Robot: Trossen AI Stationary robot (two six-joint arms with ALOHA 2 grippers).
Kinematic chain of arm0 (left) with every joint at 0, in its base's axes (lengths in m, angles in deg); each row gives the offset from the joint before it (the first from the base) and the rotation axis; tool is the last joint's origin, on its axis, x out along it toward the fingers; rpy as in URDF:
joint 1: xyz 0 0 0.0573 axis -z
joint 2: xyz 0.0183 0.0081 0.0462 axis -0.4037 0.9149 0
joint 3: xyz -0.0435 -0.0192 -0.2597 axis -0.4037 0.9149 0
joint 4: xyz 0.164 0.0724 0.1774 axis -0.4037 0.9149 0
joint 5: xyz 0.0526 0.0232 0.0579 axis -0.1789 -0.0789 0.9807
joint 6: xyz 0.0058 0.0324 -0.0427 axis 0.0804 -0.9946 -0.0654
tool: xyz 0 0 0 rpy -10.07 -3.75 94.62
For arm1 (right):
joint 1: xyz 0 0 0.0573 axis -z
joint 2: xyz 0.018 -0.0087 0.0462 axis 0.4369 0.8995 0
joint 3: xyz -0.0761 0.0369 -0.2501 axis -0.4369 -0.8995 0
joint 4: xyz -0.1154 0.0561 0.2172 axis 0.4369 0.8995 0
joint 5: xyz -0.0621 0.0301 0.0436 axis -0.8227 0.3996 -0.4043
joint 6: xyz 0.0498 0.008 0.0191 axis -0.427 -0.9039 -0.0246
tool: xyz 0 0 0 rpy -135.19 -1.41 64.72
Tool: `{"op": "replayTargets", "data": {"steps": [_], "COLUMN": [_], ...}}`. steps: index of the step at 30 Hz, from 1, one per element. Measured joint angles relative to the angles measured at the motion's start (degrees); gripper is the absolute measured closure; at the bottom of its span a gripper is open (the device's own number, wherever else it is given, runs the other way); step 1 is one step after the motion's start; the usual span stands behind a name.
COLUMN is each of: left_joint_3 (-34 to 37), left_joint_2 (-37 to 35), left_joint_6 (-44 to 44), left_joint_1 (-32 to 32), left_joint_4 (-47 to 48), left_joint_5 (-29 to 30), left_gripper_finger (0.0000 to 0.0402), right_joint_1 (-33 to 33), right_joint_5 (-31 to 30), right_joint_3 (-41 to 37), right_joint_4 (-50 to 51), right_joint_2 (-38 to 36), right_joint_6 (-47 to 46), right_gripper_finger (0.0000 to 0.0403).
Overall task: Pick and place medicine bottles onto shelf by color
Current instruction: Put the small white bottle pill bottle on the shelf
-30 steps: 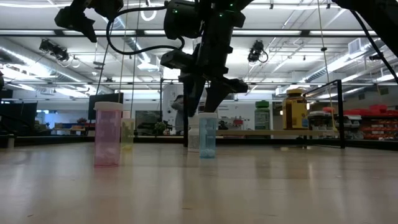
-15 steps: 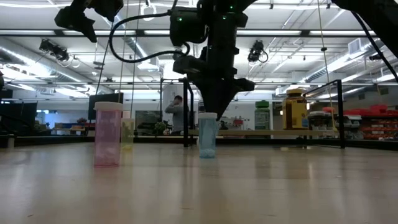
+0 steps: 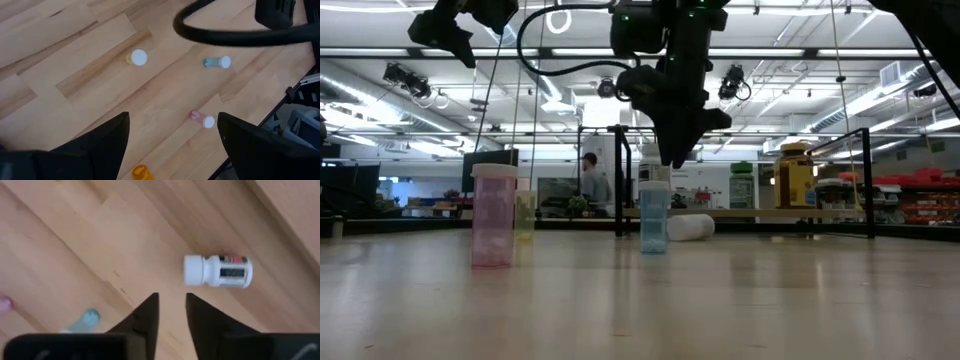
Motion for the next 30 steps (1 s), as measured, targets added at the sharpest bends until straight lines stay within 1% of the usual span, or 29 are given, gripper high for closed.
{"op": "replayTargets", "data": {"steps": [3, 5, 9, 12, 14, 16, 21, 26, 30], "left_joint_3": [0.0, 0.0, 0.0, 0.0, 0.0, 0.0, 0.0, 0.0, 0.0], "left_joint_2": [0.0, 0.0, 0.0, 0.0, 0.0, 0.0, 0.0, 0.0, 0.05], "left_joint_6": [-0.37, -0.59, -2.17, -2.28, -2.28, -2.27, 0.46, 2.95, 5.4], "left_joint_1": [0.0, 0.0, 0.01, 0.0, 0.02, 0.26, 2.14, 3.72, 4.68], "left_joint_4": [0.0, 0.0, 0.0, 0.0, 0.04, 0.05, 0.02, -0.02, -0.56], "left_joint_5": [-0.02, -0.02, -0.03, -0.06, -0.06, -0.04, 0.08, 2.38, 4.13], "left_gripper_finger": [0.0095, 0.0095, 0.0095, 0.0095, 0.0095, 0.0095, 0.0095, 0.0095, 0.0095], "right_joint_1": [-0.19, -1.01, -3.16, -4.84, -5.68, -5.95, -5.77, -5.77, -5.74], "right_joint_5": [1.19, 1.04, -0.69, -3.23, -5.14, -5.47, -6.83, -9.37, -9.58], "right_joint_3": [0.01, 0.0, 0.0, -0.21, -0.84, -1.35, -1.63, -1.75, -1.73], "right_joint_4": [1.91, 2.64, 2.6, 2.77, 4.59, 4.87, 7.15, 6.68, 4.41], "right_joint_2": [0.0, 0.0, 0.0, 0.55, 1.72, 3.19, 6.82, 7.54, 7.54], "right_joint_6": [4.9, 10.74, 23.37, 31.64, 36.06, 38.35, 39.66, 41.78, 44.2], "right_gripper_finger": [0.025, 0.0216, 0.0151, 0.0121, 0.0113, 0.0111, 0.012, 0.0123, 0.0123]}}
